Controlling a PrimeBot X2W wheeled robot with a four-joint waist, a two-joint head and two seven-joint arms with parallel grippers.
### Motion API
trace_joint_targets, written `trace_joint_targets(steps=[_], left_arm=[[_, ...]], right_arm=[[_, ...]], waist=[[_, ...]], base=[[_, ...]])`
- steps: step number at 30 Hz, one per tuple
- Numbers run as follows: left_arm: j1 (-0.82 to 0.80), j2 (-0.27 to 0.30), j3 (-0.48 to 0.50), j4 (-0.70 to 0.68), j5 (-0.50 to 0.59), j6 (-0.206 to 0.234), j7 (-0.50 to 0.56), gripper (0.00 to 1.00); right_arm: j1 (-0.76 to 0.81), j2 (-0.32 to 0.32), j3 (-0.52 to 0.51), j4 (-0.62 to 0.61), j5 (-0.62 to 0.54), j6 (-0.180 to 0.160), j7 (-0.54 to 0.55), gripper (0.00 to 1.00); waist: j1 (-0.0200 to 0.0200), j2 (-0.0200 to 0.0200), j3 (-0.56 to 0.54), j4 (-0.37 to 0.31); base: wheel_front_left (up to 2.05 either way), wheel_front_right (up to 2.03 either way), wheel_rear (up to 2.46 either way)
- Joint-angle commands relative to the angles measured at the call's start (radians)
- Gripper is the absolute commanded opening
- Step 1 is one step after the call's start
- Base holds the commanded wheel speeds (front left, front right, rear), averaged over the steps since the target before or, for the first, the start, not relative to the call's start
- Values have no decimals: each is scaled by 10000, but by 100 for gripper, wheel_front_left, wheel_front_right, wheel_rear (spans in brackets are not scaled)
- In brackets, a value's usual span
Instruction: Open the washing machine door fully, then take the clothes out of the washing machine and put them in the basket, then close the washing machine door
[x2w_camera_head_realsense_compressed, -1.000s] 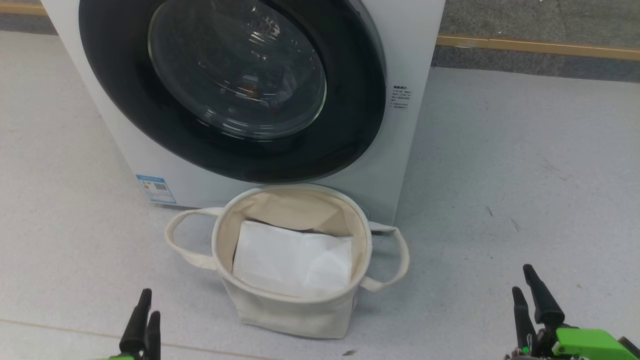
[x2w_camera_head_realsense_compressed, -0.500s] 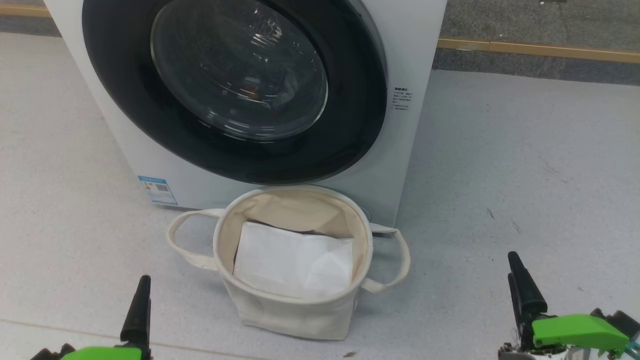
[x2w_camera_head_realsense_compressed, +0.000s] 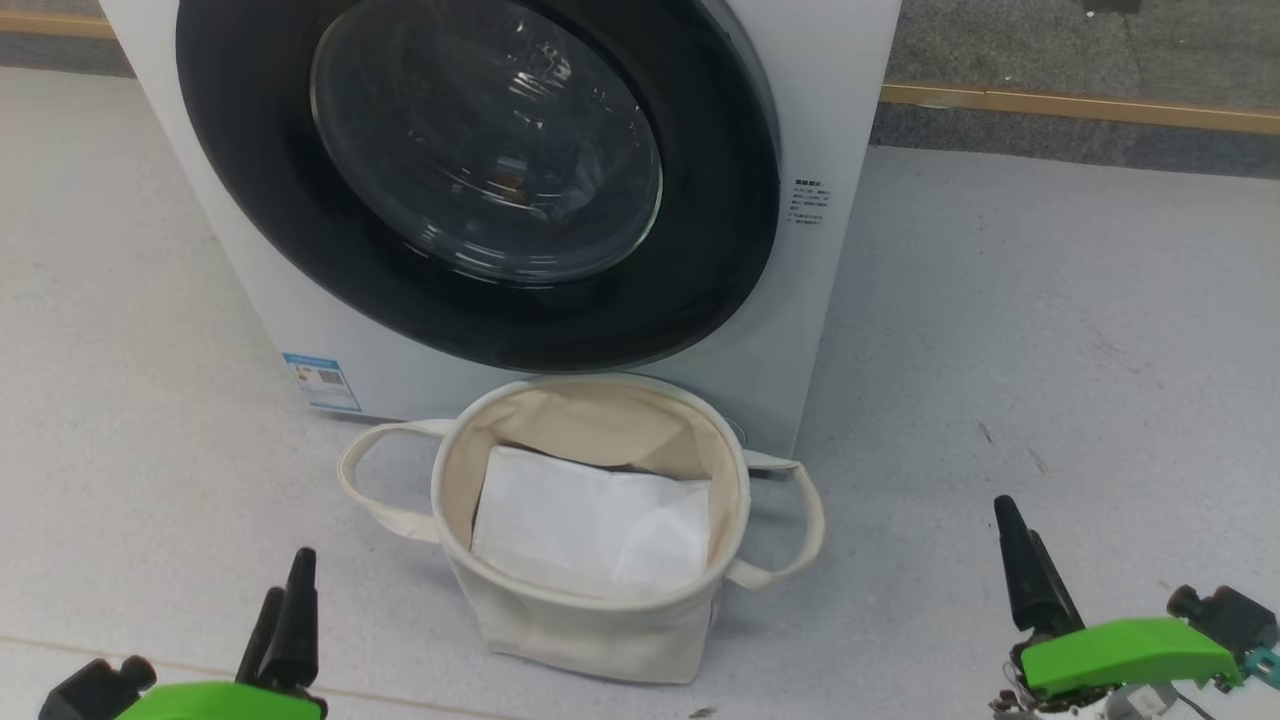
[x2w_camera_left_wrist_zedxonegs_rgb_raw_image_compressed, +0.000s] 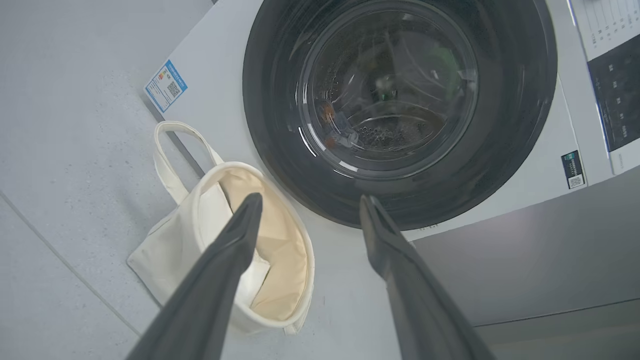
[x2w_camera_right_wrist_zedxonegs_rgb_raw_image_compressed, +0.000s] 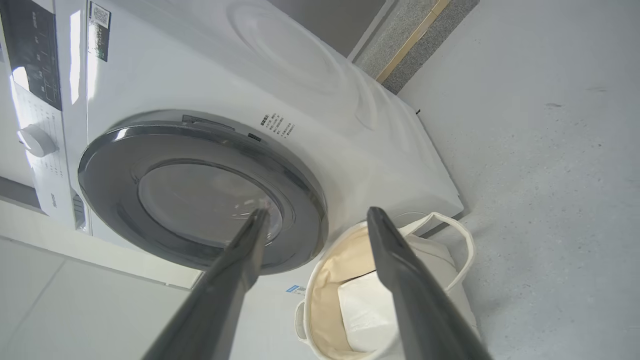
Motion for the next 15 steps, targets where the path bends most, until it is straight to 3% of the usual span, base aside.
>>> trace_joint_targets(steps=[1, 15], left_arm=[[-388, 311, 106, -421, 416, 67, -140, 100], [-298, 427, -157, -766, 2524, 187, -587, 100]], right_arm=[[-571, -92, 168, -429, -558, 3, -148, 100], [-532, -10, 553, -766, -2877, 3, -603, 100]], waist=[[-1, 0, -9, 2], [-1, 0, -102, 32]], base=[[0, 0, 0], [0, 0, 0]])
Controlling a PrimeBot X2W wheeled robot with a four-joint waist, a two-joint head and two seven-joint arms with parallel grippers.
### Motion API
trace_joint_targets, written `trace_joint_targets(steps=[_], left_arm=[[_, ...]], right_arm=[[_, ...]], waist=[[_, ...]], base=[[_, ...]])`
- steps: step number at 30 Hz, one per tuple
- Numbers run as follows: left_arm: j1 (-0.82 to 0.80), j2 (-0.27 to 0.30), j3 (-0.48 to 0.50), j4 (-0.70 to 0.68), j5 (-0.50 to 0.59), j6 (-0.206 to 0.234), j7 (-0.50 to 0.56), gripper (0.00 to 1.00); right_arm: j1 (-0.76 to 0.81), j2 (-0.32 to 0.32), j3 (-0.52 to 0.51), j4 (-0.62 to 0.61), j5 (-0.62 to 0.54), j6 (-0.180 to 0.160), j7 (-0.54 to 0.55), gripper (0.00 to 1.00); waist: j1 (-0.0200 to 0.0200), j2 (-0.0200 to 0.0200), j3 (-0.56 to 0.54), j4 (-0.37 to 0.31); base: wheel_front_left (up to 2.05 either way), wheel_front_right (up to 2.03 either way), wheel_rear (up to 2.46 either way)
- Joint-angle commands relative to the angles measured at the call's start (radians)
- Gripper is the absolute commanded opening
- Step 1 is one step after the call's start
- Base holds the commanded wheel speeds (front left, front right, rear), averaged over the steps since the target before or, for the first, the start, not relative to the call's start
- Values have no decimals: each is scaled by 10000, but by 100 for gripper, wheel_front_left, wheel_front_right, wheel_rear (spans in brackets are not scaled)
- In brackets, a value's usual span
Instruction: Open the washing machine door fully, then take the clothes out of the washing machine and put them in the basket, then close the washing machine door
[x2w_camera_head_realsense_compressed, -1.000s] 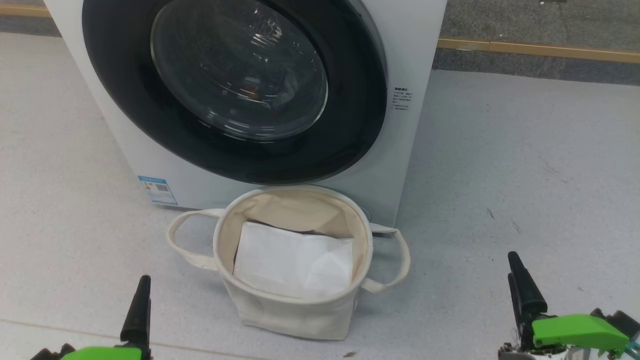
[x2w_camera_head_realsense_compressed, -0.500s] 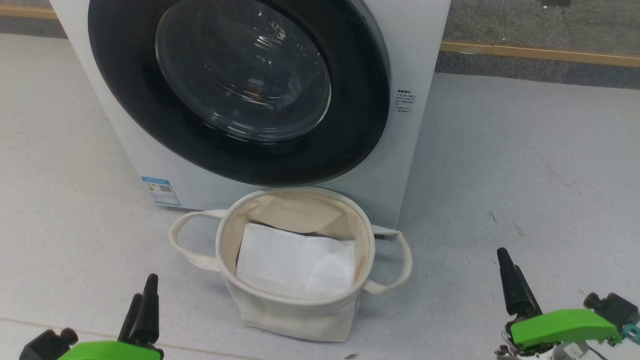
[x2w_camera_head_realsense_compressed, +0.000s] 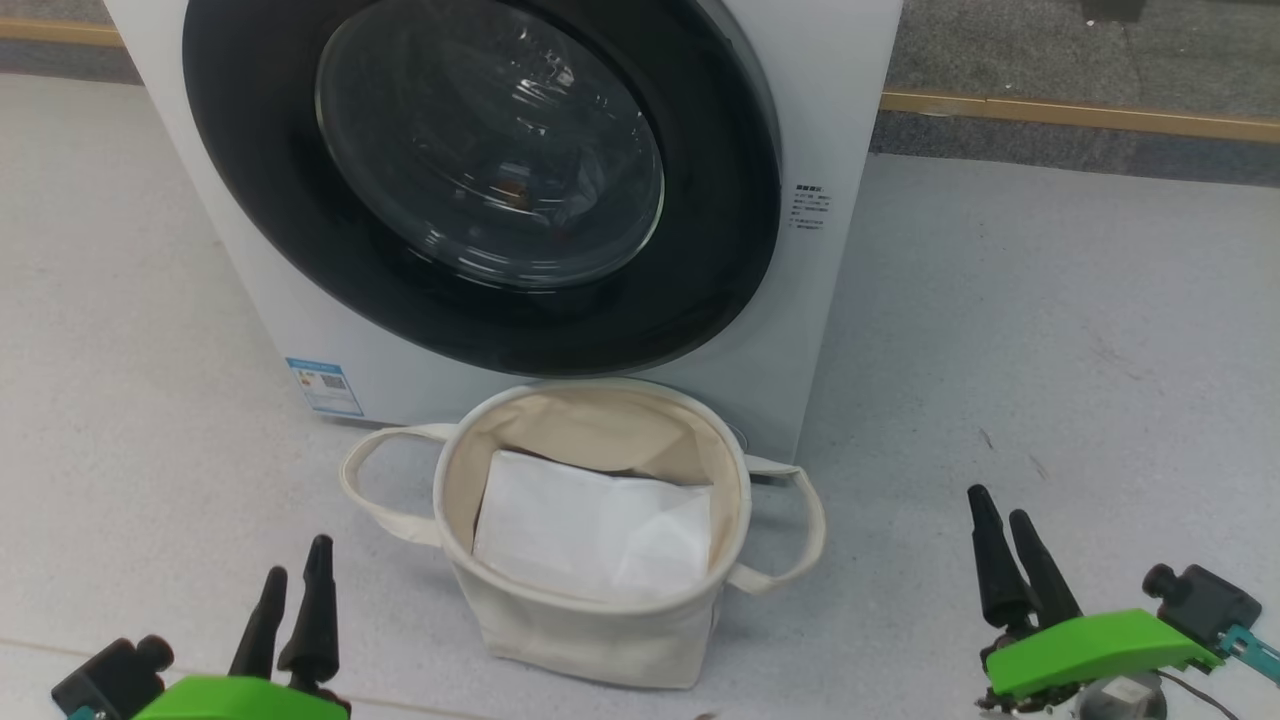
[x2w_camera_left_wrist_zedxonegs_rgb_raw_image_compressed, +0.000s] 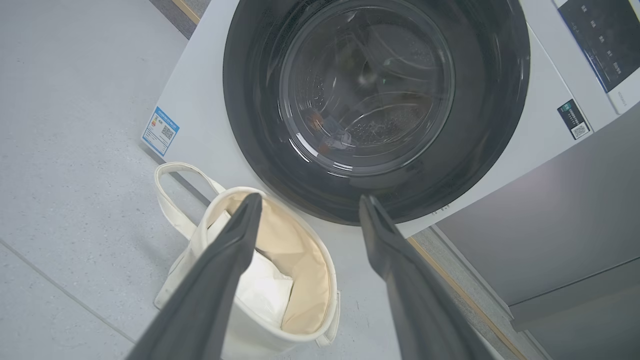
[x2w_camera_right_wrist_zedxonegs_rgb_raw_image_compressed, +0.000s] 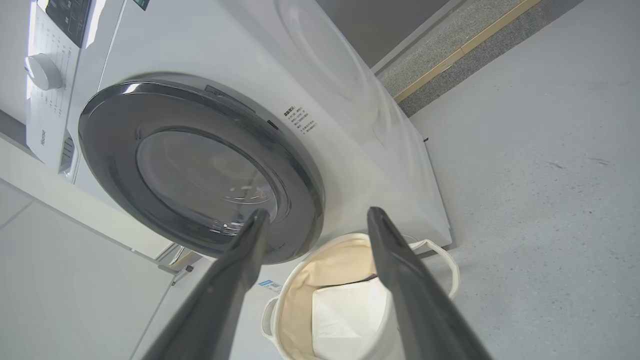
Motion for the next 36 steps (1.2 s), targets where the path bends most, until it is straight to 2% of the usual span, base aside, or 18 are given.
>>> trace_joint_targets(steps=[1, 16, 36], left_arm=[[-307, 273, 176, -417, 351, 64, -179, 100], [-307, 477, 89, -668, 2105, 99, -617, 100], [-402, 868, 226, -1031, 4115, 142, -1173, 100]], right_arm=[[-536, -33, 219, -435, -378, 3, -176, 100], [-676, -39, 617, -766, -2195, 3, -615, 100], [-864, -55, 534, -974, -4670, 4, -1172, 100]], waist=[[0, 0, -11, 2], [0, 0, -42, 65], [0, 0, 175, 112]], base=[[0, 0, 0], [0, 0, 0], [0, 0, 0]])
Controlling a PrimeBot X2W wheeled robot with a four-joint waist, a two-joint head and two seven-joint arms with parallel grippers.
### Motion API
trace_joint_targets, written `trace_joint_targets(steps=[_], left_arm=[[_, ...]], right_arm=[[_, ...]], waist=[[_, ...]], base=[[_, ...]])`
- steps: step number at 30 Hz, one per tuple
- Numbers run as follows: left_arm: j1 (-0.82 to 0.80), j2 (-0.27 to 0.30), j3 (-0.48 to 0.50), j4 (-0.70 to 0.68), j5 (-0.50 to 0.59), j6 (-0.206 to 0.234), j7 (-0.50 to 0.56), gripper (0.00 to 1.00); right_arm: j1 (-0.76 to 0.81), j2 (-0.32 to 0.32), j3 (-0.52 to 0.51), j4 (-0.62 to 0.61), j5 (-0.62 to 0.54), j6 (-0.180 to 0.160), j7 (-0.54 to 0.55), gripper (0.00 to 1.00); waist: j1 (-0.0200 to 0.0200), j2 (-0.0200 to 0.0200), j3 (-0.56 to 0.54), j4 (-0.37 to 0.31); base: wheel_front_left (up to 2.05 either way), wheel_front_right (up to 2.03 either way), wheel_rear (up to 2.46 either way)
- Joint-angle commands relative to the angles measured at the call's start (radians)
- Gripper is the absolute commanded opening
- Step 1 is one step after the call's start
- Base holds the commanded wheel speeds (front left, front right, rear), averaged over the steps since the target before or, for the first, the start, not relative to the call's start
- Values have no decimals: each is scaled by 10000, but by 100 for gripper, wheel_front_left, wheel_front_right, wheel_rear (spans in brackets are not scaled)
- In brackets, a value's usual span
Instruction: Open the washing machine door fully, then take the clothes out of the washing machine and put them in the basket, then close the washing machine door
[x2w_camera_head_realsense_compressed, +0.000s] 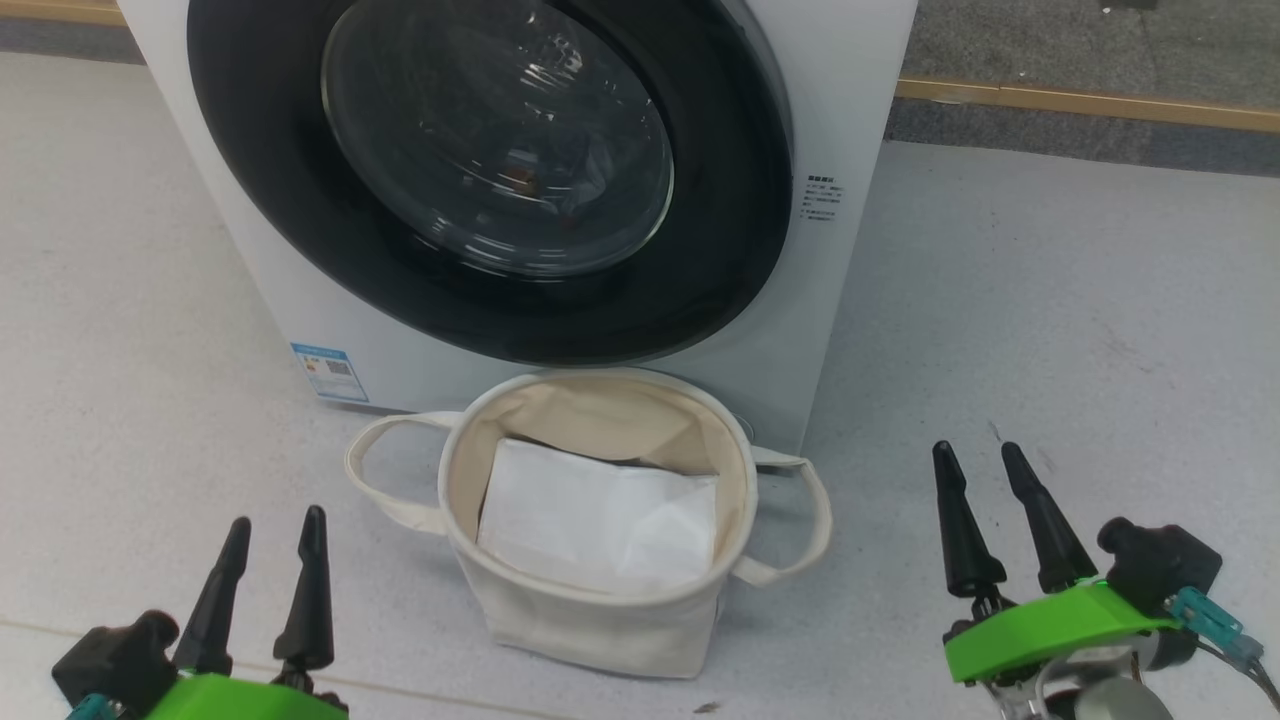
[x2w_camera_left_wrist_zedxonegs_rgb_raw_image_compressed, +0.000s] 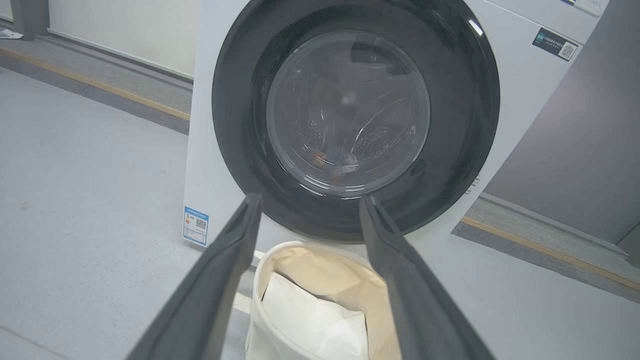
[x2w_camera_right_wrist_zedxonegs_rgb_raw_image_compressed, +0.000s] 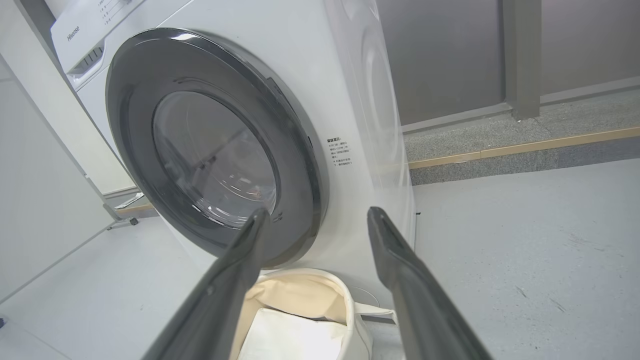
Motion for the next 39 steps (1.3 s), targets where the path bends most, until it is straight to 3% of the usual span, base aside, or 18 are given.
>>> trace_joint_targets(steps=[1, 21, 39], left_arm=[[-399, 294, 362, -407, 293, 72, -146, 100], [-423, 632, 575, -914, 2436, 97, -730, 100], [-382, 509, 934, -781, 2421, -42, -736, 100]], right_arm=[[-490, -54, 182, -437, -280, 2, -154, 100], [-679, -72, 40, -805, -2638, 2, -666, 100], [-694, -72, -151, -710, -2211, 2, -562, 100]], waist=[[0, 0, 10, -3], [0, 0, 212, -59], [0, 0, 201, -68]], base=[[0, 0, 0], [0, 0, 0], [0, 0, 0]])
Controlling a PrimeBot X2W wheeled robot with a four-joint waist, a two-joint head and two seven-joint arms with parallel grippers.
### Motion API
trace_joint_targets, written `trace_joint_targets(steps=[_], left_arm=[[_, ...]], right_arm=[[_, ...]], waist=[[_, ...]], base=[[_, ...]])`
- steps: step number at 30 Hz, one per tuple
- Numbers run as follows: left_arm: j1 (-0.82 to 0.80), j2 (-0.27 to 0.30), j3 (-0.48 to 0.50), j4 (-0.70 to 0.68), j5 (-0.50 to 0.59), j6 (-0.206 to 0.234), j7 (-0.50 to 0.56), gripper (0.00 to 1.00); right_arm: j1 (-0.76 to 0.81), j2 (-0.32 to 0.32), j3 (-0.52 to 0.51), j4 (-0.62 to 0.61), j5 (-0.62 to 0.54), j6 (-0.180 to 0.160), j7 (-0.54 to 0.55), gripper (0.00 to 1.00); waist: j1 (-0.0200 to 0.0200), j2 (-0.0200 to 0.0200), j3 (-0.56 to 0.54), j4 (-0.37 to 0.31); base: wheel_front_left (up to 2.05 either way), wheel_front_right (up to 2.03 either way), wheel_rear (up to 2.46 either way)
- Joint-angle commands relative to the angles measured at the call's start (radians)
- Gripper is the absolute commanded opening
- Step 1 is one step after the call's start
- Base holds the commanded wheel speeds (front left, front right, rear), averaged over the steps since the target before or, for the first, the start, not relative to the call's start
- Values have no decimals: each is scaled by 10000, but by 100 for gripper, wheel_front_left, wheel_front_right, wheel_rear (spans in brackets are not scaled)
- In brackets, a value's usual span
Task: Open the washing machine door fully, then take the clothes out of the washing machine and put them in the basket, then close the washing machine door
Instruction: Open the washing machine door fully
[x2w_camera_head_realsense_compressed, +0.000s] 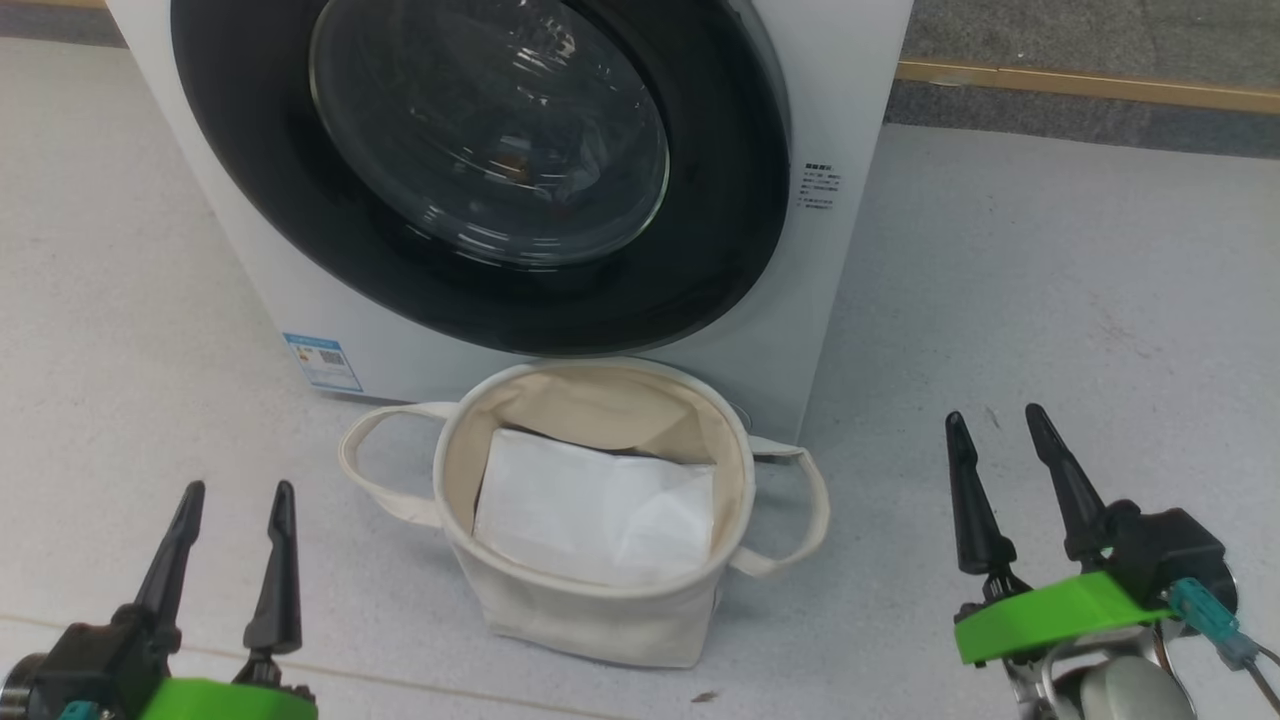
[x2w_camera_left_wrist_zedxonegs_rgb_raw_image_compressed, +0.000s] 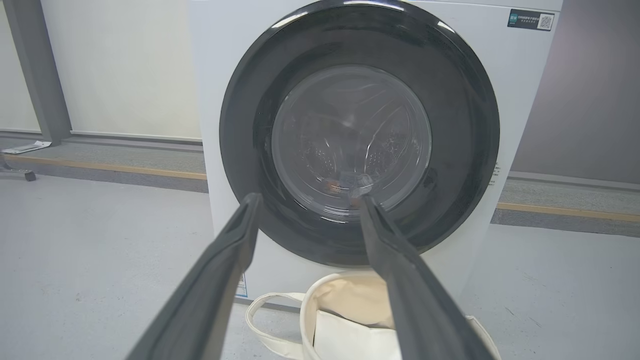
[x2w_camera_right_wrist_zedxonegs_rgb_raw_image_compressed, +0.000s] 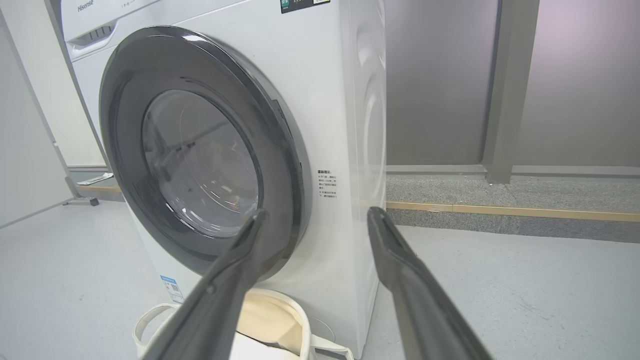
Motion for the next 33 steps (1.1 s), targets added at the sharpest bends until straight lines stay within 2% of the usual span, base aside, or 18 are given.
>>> trace_joint_targets(steps=[1, 2, 3, 4, 5, 7, 9, 18, 21, 26, 33], left_arm=[[-374, 181, 502, -283, 7, -26, -120, 100], [-364, 185, 550, -290, -4, -27, -120, 100], [-355, 185, 592, -300, -15, -31, -120, 100], [-352, 180, 624, -315, -25, -42, -120, 100], [-355, 176, 654, -338, -39, -61, -120, 100], [-385, 161, 731, -394, -79, -97, -120, 100], [-429, 146, 798, -442, -108, -143, -120, 100], [-862, -92, 927, -816, -82, -506, -120, 100], [-1001, -154, 989, -876, -74, -619, -120, 100], [-1293, -230, 1067, -929, -35, -804, -120, 100], [-1562, -390, 1084, -935, 33, -992, -120, 100]], right_arm=[[-488, -68, 181, -289, 99, 2, -35, 100], [-512, -68, 180, -268, 165, 2, -36, 100], [-547, -68, 178, -239, 231, 2, -38, 95], [-589, -68, 171, -207, 309, 2, -43, 78], [-637, -68, 157, -166, 415, 2, -45, 25], [-802, -68, 109, -70, 599, 2, -48, 3], [-1032, -68, 52, 22, 838, 2, -64, 0], [-2354, -68, -292, 689, 2117, 2, -131, 0], [-2810, -68, -391, 870, 2806, 2, -136, 0], [-3704, -68, -533, 1341, 4674, 2, -55, 0], [-4725, -70, -874, 2124, 6206, 2, 500, 0]], waist=[[0, 0, 2, 14], [0, 0, 16, 24], [0, 0, 36, 41], [0, 0, 61, 67], [0, 0, 119, 104], [0, 0, 259, 178], [0, 0, 427, 263], [0, 0, 1356, 822], [0, 0, 1655, 925], [0, 0, 2116, 1045], [0, 0, 2535, 1387]], base=[[0, 0, 0], [0, 0, 0], [0, 0, 0], [0, 0, 0], [0, 0, 0], [0, 0, 0], [0, 0, 0], [0, 0, 0], [0, 0, 0], [0, 0, 0], [0, 0, 0]])
